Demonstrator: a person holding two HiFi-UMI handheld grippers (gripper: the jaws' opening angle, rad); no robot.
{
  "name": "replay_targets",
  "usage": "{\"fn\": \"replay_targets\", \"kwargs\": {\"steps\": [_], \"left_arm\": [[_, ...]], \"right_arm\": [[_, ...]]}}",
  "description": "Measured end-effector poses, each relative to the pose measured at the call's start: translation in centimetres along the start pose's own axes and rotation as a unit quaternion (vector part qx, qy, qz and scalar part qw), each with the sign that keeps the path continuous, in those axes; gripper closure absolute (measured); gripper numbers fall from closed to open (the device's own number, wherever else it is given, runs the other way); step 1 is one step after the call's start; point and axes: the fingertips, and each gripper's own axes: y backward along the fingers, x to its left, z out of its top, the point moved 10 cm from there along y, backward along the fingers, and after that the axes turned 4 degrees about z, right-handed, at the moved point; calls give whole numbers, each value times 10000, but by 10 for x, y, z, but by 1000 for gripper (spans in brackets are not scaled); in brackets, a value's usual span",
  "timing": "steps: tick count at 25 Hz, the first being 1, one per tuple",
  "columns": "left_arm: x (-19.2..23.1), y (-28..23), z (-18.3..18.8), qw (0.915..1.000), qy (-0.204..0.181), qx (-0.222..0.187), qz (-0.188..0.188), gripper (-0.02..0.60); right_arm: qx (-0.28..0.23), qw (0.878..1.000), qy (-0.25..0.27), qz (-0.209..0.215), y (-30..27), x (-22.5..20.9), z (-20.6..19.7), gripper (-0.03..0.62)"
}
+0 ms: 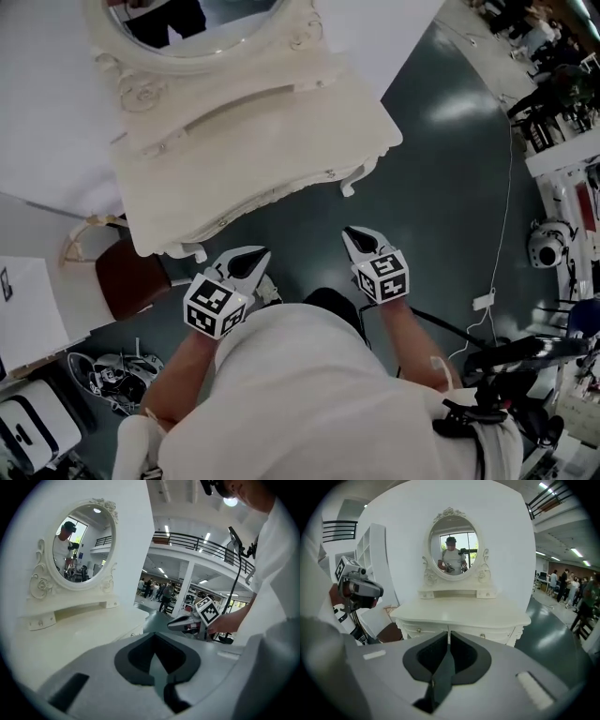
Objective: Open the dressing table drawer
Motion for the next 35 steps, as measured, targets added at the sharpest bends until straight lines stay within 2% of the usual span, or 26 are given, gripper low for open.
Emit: {"fn": "replay_targets", "kwargs": {"steps": [5, 8, 21, 27, 35], "left_arm": [[46, -9, 12, 9999, 112, 33, 110, 580], [63, -22, 20, 9995, 193, 15, 251, 579], [129, -112, 102, 9876, 738, -164, 1375, 578], [133, -146, 135, 9810, 849, -173, 1735, 578], [139, -161, 146, 9682, 1098, -185, 2238, 578]], "right_arm": [[-13, 9999, -65, -148, -46, -25, 38, 571], [0, 9999, -59, -152, -75, -55, 57, 568], [242, 9987, 350, 280, -227, -222, 152, 548], [379, 9977, 350, 445, -270, -277, 170, 530], [605, 9968, 156, 506, -323, -322, 171, 499]]}}
